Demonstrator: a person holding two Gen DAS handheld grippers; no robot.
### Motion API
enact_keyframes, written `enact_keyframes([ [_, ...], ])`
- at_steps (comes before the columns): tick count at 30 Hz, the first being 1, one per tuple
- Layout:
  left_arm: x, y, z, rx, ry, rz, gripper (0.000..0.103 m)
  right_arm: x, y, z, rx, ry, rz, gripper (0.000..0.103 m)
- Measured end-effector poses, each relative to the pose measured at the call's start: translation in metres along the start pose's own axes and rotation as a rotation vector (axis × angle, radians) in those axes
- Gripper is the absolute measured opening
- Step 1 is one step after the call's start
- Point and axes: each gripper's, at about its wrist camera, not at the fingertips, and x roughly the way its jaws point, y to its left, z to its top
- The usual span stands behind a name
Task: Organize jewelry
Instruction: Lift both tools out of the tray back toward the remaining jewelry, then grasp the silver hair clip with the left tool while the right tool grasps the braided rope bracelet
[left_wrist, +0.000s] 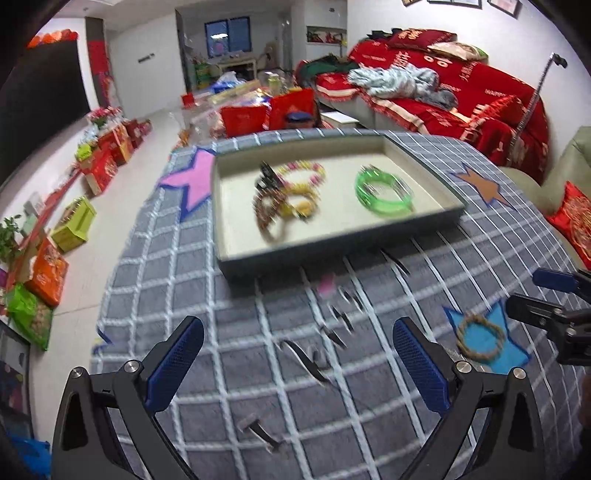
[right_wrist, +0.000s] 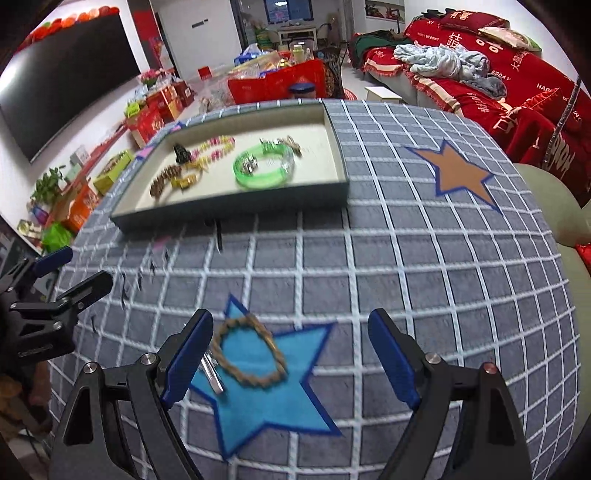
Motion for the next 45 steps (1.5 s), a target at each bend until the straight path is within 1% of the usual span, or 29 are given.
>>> enact_keyframes([
  [2,-0.002,-0.006,-0.008,0.006,0.013,-0.01,0.103,0.002,-0.004,-0.005,-0.003,0.015,-0.018,0.088],
  [6,-0.003,-0.014,-0.018,-0.01,0.038,-0.029,0.103,0.007,-0.008,-0.013,0.013,0.035,-0.015,0.088],
  [12,-0.005,-0.02,-0.03,-0.022,0.061,-0.031,0.103,0.018,0.004,-0.019,-0.034,0.055,-0.042,0.088],
  [13,-0.005,-0.02,-0.032,-0.026,0.064,-0.03,0.103,0.019,0.006,-0.02,-0.042,0.057,-0.046,0.086],
  [15,-0.005,-0.019,-0.036,-0.038,0.077,-0.028,0.103,0.022,0.01,-0.022,-0.065,0.064,-0.06,0.075],
  [16,-0.004,-0.018,-0.036,-0.044,0.082,-0.028,0.103,0.024,0.012,-0.022,-0.075,0.071,-0.066,0.065],
  [17,-0.003,-0.017,-0.037,-0.051,0.087,-0.027,0.103,0.027,0.014,-0.024,-0.082,0.078,-0.071,0.06],
  [18,-0.003,-0.016,-0.039,-0.059,0.093,-0.026,0.103,0.026,0.015,-0.024,-0.093,0.068,-0.085,0.057],
  [20,-0.003,-0.017,-0.04,-0.065,0.098,-0.026,0.103,0.026,0.018,-0.025,-0.103,0.065,-0.076,0.044],
  [21,-0.003,-0.018,-0.04,-0.066,0.098,-0.028,0.103,0.025,0.02,-0.026,-0.11,0.063,-0.075,0.04],
  [22,-0.003,-0.019,-0.04,-0.064,0.099,-0.028,0.103,0.025,0.021,-0.026,-0.119,0.061,-0.075,0.032],
  [23,-0.003,-0.022,-0.04,-0.061,0.099,-0.029,0.103,0.024,0.023,-0.027,-0.126,0.059,-0.073,0.021],
  [25,-0.003,-0.027,-0.039,-0.058,0.101,-0.034,0.103,0.022,0.025,-0.029,-0.129,0.056,-0.071,0.008],
  [29,-0.001,-0.039,-0.038,-0.061,0.114,-0.054,0.103,0.019,0.022,-0.031,-0.116,0.04,-0.07,0.007],
  [33,0.004,-0.052,-0.037,-0.081,0.141,-0.094,0.103,0.012,0.012,-0.031,-0.088,0.021,-0.07,0.007],
  [39,0.011,-0.07,-0.033,-0.115,0.168,-0.128,0.103,0.007,-0.004,-0.031,-0.046,0.007,-0.076,0.007],
  [42,0.014,-0.078,-0.03,-0.125,0.173,-0.13,0.103,0.005,-0.012,-0.031,-0.024,0.003,-0.074,0.007],
  [45,0.02,-0.087,-0.029,-0.129,0.191,-0.113,0.103,0.002,-0.018,-0.032,-0.006,-0.002,-0.07,0.007],
])
